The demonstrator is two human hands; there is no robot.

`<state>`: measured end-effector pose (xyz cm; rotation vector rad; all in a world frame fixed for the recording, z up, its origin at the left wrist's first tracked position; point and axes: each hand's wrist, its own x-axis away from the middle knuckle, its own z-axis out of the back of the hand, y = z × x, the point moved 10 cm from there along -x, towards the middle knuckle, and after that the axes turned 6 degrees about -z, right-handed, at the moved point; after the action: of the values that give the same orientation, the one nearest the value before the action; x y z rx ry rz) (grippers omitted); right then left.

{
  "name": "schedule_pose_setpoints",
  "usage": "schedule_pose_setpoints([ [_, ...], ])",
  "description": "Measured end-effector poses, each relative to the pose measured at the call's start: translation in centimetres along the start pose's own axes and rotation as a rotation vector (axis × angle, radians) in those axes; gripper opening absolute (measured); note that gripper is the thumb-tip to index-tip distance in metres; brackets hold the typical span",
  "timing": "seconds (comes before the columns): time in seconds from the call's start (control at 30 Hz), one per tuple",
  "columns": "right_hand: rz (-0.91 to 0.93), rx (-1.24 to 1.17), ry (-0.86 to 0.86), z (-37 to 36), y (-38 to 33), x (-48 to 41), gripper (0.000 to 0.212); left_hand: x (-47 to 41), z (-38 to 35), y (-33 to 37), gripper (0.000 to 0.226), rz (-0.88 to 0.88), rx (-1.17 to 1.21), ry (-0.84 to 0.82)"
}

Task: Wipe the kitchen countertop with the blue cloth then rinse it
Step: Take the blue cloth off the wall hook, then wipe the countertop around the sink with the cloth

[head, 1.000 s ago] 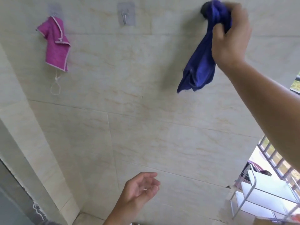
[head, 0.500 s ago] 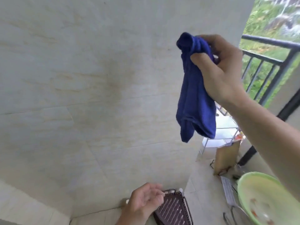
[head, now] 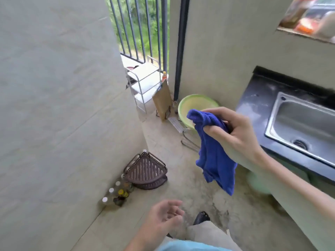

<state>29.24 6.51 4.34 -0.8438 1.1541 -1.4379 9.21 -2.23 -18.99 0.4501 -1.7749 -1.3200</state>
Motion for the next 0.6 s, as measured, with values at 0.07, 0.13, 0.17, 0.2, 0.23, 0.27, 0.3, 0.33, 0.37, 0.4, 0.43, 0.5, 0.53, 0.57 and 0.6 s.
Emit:
schedule_pose_setpoints([
  [0.07,-0.073,-0.016,0.085,3.9,2.3,3.2,0.027,-1.0,-3.0,-0.2,0.052,0.024,-0.015,-0.099],
  [0.13,-0.123,0.006,0.175,7.6,4.3,6.4,0.024,-2.1,-5.9,-0.4,0.053,0.043,-0.045,-0.186],
  [0.17,-0.150,0.012,0.225,9.5,5.2,8.1,0.022,-2.8,-7.5,-0.4,0.053,0.047,-0.064,-0.227],
  [0.2,-0.178,0.010,0.278,11.5,6.2,9.9,0.019,-3.4,-9.1,-0.3,0.054,0.048,-0.084,-0.265],
  [0.23,-0.207,0.005,0.330,13.4,7.3,11.7,0.017,-4.0,-10.8,-0.2,0.055,0.047,-0.104,-0.299],
  [0.27,-0.238,0.008,0.382,15.4,8.4,13.6,0.015,-4.5,-12.6,0.0,0.056,0.044,-0.125,-0.335],
  [0.3,-0.270,0.013,0.432,17.4,9.5,15.6,0.013,-5.1,-14.6,0.3,0.056,0.040,-0.151,-0.373],
  [0.33,-0.306,0.007,0.482,19.3,10.7,17.7,0.011,-5.6,-16.6,0.5,0.057,0.037,-0.183,-0.415],
  [0.37,-0.341,-0.010,0.536,21.2,12.0,19.9,0.010,-6.1,-18.8,0.5,0.057,0.037,-0.216,-0.459],
  [0.4,-0.371,-0.018,0.593,23.2,13.2,22.1,0.009,-6.6,-20.9,0.5,0.057,0.040,-0.246,-0.499],
  [0.43,-0.398,-0.009,0.650,25.1,14.3,24.4,0.010,-7.0,-23.1,0.6,0.057,0.040,-0.272,-0.536],
  [0.5,-0.447,0.013,0.757,28.7,16.2,28.7,0.013,-7.6,-27.7,0.7,0.058,0.030,-0.320,-0.614],
  [0.53,-0.468,0.014,0.812,30.4,17.0,30.8,0.015,-7.9,-30.0,0.7,0.060,0.020,-0.341,-0.651],
  [0.57,-0.497,0.015,0.870,31.8,17.8,33.0,0.017,-8.0,-32.2,0.7,0.060,0.017,-0.357,-0.684],
  [0.6,-0.527,0.016,0.929,33.1,18.4,35.2,0.019,-8.0,-34.3,0.7,0.060,0.022,-0.368,-0.716],
])
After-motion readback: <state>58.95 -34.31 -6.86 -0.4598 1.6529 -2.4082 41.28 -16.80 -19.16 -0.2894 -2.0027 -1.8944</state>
